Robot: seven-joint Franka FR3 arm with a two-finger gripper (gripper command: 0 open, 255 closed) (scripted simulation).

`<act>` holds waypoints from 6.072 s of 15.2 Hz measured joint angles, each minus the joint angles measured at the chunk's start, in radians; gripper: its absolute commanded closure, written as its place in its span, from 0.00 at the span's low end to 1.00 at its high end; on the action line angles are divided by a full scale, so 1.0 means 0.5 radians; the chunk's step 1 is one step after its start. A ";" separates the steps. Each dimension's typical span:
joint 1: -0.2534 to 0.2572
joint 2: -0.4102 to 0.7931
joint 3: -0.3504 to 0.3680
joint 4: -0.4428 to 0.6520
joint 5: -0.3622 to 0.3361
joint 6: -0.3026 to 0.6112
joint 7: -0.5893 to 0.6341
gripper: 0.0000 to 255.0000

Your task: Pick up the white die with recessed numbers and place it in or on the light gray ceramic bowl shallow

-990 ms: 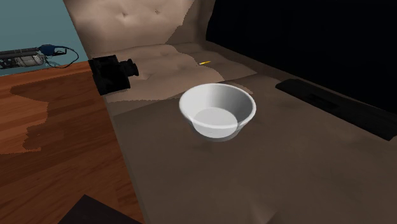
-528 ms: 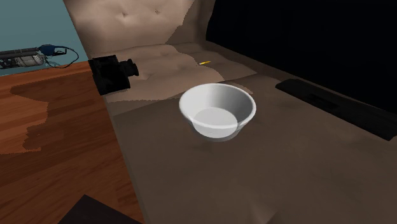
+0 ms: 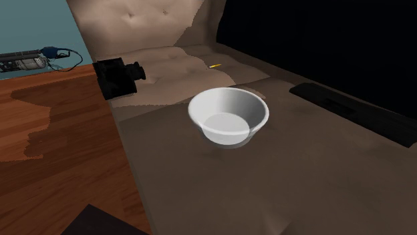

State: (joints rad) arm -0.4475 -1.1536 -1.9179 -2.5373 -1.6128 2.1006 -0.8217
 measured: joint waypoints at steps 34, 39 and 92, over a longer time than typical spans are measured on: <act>-0.536 0.100 1.140 -0.111 0.928 -0.498 -0.319 1.00; -0.572 0.084 1.289 -0.066 1.047 -0.601 -0.358 1.00; -0.436 0.366 2.220 1.031 1.867 -1.605 -0.596 1.00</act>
State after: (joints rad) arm -0.6654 -0.9705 -0.8081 -2.0217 -0.6794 1.2980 -1.1200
